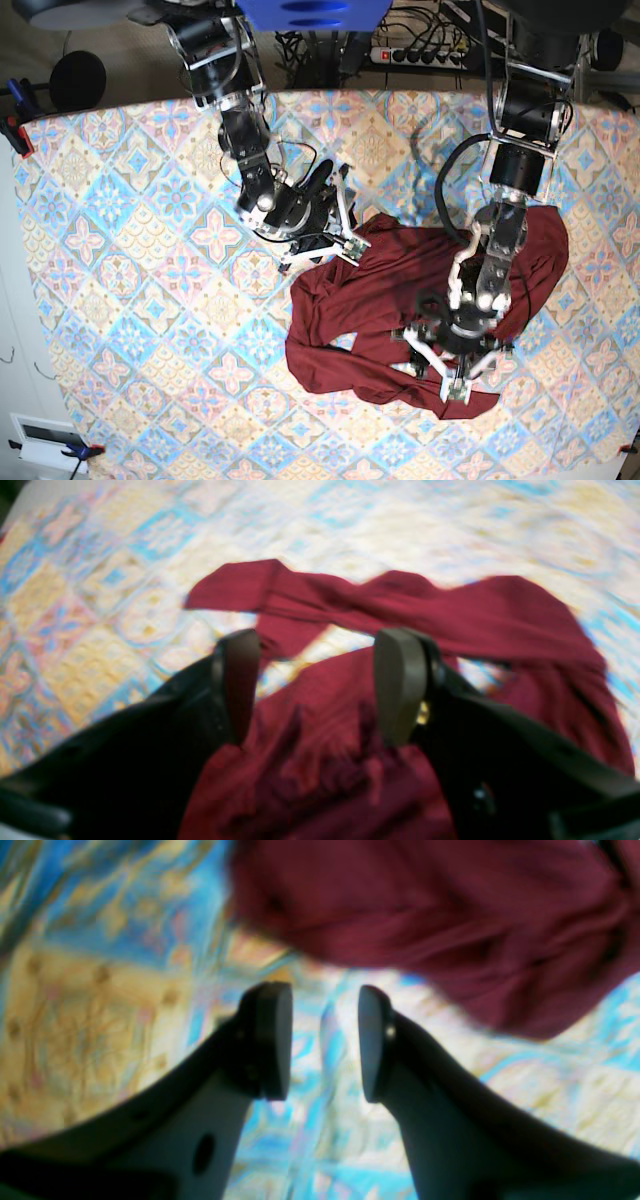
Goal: Layout the t-shirt on the table in an organized manner, then fold the t-shirt properly
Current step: 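Grasp the shirt with both grippers and spread it apart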
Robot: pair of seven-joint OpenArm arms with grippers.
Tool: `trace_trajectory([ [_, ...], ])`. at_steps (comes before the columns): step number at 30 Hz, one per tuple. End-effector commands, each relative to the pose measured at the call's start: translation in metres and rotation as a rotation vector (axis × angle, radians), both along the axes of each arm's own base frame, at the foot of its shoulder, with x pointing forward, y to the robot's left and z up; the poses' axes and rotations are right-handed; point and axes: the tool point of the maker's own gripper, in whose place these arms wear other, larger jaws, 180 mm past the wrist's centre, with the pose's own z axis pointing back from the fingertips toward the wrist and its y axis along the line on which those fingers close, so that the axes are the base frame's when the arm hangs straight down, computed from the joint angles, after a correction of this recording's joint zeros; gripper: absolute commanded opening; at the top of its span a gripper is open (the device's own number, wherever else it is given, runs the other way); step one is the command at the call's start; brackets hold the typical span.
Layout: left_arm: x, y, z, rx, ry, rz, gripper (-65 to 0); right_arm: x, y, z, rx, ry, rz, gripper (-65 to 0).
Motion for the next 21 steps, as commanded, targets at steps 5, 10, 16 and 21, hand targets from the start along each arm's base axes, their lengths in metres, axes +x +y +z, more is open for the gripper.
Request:
trace_trajectory([
  [5, -0.043, 0.042, -0.014, 0.001, 0.018, 0.075, -28.7, 0.008, 0.015, 0.014, 0.054, -0.026, 0.020, -44.0],
  [10, -0.078, 0.117, -0.034, -0.039, 0.062, 0.282, -28.7, 0.012, 0.027, 0.024, 0.082, -0.040, 0.026, -43.9],
  [16, -0.120, 0.172, -0.054, -0.113, 0.167, 0.463, -28.4, 0.021, 0.028, 0.030, 0.078, -0.060, 0.031, -40.9],
  [21, -0.151, 0.187, -0.071, -0.295, 0.290, 0.528, -21.9, 0.011, 0.040, 0.024, 0.060, -0.048, 0.084, -25.9],
])
